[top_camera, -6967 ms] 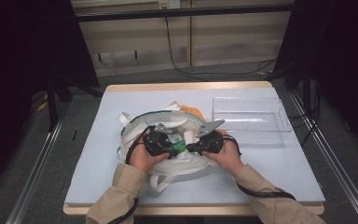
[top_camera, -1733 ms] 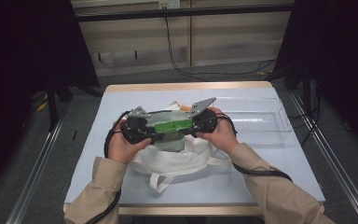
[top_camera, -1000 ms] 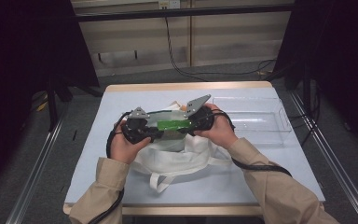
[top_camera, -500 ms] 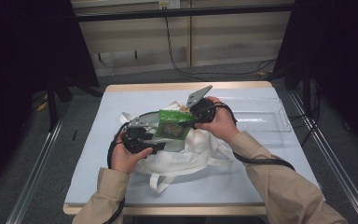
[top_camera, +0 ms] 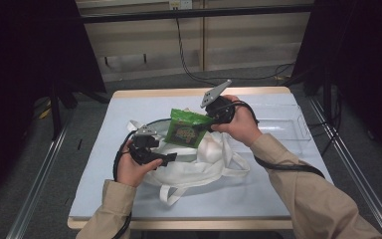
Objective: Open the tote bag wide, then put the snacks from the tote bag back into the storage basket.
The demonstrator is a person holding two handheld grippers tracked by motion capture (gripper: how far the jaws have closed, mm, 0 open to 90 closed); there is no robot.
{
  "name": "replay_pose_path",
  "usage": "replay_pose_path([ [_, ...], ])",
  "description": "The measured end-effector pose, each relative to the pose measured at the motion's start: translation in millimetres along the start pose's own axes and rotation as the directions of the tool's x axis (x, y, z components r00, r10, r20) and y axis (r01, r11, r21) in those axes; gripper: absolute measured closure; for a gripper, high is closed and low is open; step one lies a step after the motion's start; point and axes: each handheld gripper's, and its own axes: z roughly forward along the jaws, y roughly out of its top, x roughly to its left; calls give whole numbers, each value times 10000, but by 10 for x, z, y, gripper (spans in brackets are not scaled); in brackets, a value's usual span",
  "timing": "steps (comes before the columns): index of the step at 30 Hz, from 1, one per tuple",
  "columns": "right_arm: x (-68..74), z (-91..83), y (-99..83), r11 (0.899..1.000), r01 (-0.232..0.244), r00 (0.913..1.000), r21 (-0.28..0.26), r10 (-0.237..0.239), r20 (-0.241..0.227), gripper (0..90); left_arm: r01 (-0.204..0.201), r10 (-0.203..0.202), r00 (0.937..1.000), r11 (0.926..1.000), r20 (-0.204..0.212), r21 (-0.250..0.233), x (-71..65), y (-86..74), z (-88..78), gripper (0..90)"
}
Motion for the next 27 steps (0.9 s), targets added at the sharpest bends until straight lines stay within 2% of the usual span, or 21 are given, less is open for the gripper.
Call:
replay_pose_path([
  [4,-5,-59,-6,9995,76,9999,306,-80,132,775,-88,88,10000,9999,-22,-56,-10,21,1,116],
  [11,-60,-212,-16,9995,-186,9997,272,190,-122,776,-40,40,10000,10000,11,16,4,7,37,102],
  [16,-65,-272,-44,9975,-201,9994,671,220,-272,776,-28,28,10000,10000,55,46,-8,4,54,100],
  [18,-65,-306,-53,9974,-252,9990,672,276,-350,777,-81,82,10000,9998,-23,173,-12,6,56,97],
  [21,-72,-366,-60,9975,-248,9988,663,275,-402,776,3,-3,10000,10000,42,9,-22,-1,80,84],
  [25,-64,-455,-65,9969,-280,9981,739,319,-528,777,-126,125,9999,9998,71,123,-35,12,76,75],
  [27,-67,-500,-70,9968,-280,9978,752,325,-586,776,-41,41,9999,10000,119,71,-47,11,86,72],
])
